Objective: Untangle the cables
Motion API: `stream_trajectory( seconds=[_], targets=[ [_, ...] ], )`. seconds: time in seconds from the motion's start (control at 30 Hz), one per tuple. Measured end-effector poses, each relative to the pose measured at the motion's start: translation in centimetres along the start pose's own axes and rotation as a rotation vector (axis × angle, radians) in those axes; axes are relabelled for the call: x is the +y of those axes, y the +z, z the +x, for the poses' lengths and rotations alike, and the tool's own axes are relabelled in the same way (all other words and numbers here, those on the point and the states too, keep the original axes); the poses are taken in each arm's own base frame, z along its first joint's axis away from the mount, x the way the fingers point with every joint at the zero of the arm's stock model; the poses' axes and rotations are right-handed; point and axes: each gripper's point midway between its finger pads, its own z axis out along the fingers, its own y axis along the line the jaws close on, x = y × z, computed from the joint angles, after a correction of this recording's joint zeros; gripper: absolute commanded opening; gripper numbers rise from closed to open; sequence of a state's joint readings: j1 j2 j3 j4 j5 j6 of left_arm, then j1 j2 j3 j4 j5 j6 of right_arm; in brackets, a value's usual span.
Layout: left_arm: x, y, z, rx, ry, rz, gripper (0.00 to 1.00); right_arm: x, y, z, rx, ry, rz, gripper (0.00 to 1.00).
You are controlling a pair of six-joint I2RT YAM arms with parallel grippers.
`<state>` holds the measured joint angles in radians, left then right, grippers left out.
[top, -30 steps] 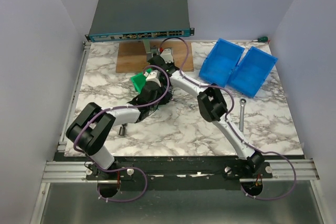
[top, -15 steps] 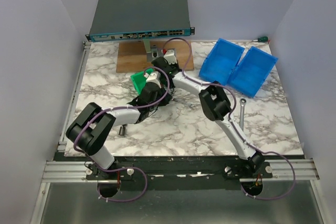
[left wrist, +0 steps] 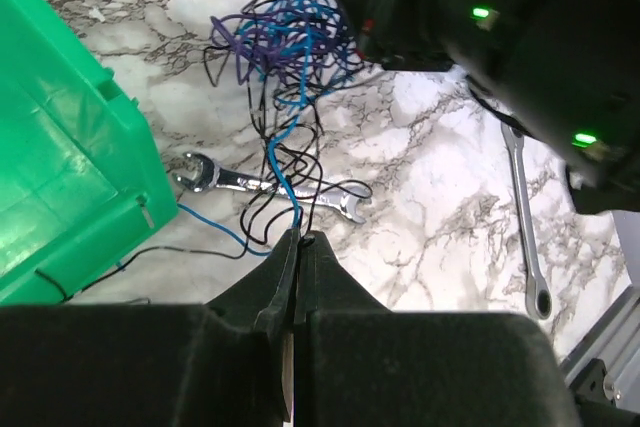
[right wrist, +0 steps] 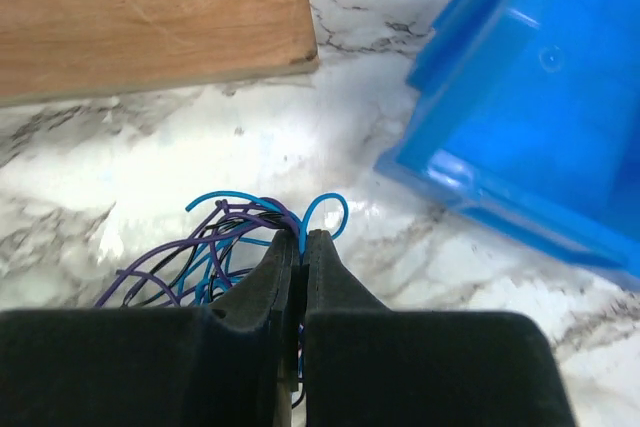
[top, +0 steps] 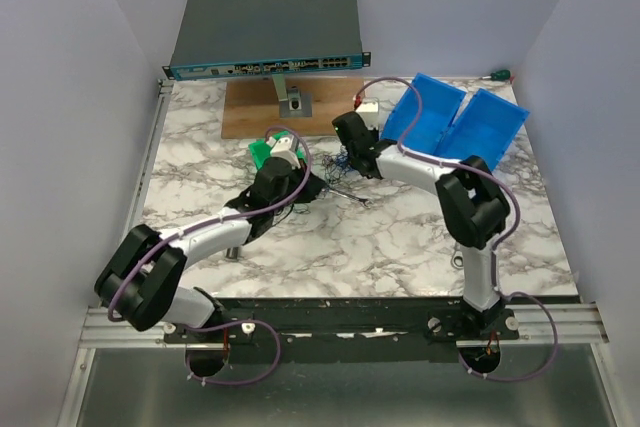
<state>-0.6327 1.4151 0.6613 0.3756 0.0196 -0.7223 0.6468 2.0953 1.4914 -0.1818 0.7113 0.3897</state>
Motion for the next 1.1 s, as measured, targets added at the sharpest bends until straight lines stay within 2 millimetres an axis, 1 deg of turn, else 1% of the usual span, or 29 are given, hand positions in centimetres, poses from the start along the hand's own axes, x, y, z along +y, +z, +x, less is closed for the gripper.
stream_trajectory(
  seconds=[0.03,0.07,0.1,0.17,0.23,0.33,0.37,0.47,0.57,0.67,0.73,0.77,0.83,0.9,0.97,1.07,1.1],
  targets=[
    [-0.1,-0.4,-0.1,0.001,0.001,0.000,0.00,-0.6,-1.3,-0.3,-0.006,0.026,-0.023,0.01],
    [-0.1,-0.8,-0.1,0.001,0.001,0.000,0.00,-0.7,-1.5,-0.3,-0.006,0.027,-0.026,0.01],
    [0.0,-1.3,0.0,0.003,0.002,-0.002,0.00,-0.9,-2.1,-0.6,-0.016,0.045,-0.040,0.01],
    [0.3,-2.1,0.4,0.013,0.003,-0.011,0.00,-1.6,-3.3,-0.4,-0.019,0.069,-0.061,0.01],
    [0.8,-3.0,1.0,0.023,0.004,-0.020,0.00,-2.5,-4.0,-0.3,-0.014,0.091,-0.075,0.01],
    [1.8,-4.5,1.6,0.032,-0.002,-0.040,0.00,-3.4,-4.1,0.1,0.006,0.124,-0.096,0.01],
    [2.1,-4.9,1.5,0.027,-0.005,-0.044,0.00,-3.8,-4.0,0.0,0.012,0.136,-0.099,0.01],
    [3.9,-6.7,1.0,-0.004,-0.028,-0.078,0.00,-4.6,-3.2,-0.4,0.021,0.170,-0.111,0.01],
    [6.0,-8.1,0.7,-0.034,-0.055,-0.118,0.00,-4.8,-2.8,-0.7,0.031,0.198,-0.139,0.01],
    [7.2,-9.4,0.4,-0.062,-0.068,-0.142,0.00,-4.0,-3.3,-1.1,0.047,0.218,-0.209,0.01],
    [7.4,-10.1,0.2,-0.072,-0.062,-0.149,0.00,-3.4,-4.2,-1.7,0.038,0.228,-0.259,0.01],
    [7.5,-10.5,0.2,-0.073,-0.057,-0.155,0.00,-3.4,-4.7,-2.1,0.027,0.237,-0.276,0.01],
    [7.5,-11.1,0.0,-0.085,-0.057,-0.164,0.00,-4.0,-5.8,-2.9,0.006,0.256,-0.290,0.01],
    [7.7,-12.1,-0.3,-0.113,-0.059,-0.186,0.00,-4.7,-6.9,-4.0,-0.023,0.291,-0.289,0.01],
    [8.1,-13.5,-1.3,-0.179,-0.077,-0.205,0.00,-5.6,-7.9,-5.2,-0.051,0.338,-0.288,0.01],
    [7.5,-15.1,-2.5,-0.264,-0.086,-0.177,0.00,-6.1,-10.1,-6.0,-0.084,0.375,-0.331,0.01],
    [7.3,-15.5,-2.8,-0.285,-0.086,-0.169,0.10,-6.2,-10.9,-6.0,-0.091,0.377,-0.357,0.01]
  ],
)
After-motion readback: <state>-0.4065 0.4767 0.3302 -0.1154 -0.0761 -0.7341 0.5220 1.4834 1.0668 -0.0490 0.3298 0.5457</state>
